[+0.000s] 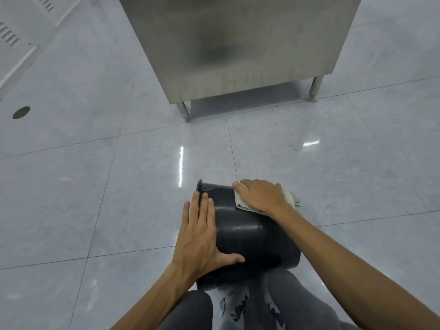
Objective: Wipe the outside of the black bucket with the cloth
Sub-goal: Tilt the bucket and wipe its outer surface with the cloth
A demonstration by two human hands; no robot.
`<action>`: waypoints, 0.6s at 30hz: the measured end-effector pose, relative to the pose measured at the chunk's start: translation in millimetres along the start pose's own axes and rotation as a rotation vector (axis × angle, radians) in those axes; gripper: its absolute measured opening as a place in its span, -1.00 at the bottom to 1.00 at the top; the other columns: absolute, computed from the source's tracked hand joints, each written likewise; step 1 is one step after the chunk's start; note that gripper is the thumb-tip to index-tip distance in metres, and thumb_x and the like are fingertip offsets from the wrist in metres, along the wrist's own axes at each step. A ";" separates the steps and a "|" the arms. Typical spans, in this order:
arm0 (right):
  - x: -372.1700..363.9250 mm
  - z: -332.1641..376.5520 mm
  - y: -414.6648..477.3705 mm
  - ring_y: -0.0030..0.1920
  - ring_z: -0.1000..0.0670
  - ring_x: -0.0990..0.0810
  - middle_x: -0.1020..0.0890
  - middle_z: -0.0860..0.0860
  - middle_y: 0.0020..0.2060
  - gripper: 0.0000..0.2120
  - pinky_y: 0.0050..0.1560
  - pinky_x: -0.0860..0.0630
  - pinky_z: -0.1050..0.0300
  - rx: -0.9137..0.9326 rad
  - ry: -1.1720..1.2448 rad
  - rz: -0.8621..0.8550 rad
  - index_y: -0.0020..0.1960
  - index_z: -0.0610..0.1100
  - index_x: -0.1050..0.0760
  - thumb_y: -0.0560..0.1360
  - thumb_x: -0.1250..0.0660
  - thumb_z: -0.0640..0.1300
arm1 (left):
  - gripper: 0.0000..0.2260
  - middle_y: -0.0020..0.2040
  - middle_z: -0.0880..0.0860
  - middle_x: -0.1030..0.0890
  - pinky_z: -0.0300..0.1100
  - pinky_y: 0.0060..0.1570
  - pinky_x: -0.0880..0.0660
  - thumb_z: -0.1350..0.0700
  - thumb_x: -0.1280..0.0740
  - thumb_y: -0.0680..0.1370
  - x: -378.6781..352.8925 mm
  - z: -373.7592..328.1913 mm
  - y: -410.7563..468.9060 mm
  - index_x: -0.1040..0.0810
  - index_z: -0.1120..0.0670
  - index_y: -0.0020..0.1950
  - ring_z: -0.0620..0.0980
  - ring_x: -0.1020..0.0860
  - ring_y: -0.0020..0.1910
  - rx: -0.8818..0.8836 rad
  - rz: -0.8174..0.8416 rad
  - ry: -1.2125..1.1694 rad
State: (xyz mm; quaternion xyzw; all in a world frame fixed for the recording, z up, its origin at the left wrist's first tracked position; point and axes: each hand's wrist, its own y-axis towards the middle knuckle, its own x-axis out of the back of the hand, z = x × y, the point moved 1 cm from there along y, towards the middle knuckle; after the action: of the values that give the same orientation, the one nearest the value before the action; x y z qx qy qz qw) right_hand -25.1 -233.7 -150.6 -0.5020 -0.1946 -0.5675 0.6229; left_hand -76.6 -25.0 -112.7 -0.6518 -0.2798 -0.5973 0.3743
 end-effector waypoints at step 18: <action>-76.9 -35.7 -96.8 0.61 -0.17 -0.20 -0.30 -0.02 0.60 -0.46 0.56 -0.12 -0.29 0.220 -0.114 -0.630 0.62 0.03 -0.25 0.68 -0.02 0.16 | 0.22 0.23 0.08 -0.52 0.01 0.34 -0.43 -0.76 -0.10 0.09 25.3 30.2 95.1 -0.45 0.24 0.30 0.10 -0.37 0.29 -0.098 -0.037 0.040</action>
State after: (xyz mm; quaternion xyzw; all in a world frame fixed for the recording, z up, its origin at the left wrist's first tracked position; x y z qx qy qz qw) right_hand -145.7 -210.2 -188.9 -0.3780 -0.4346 -0.6788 0.4554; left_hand 21.1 -55.8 -102.5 -0.6521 -0.2548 -0.6299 0.3362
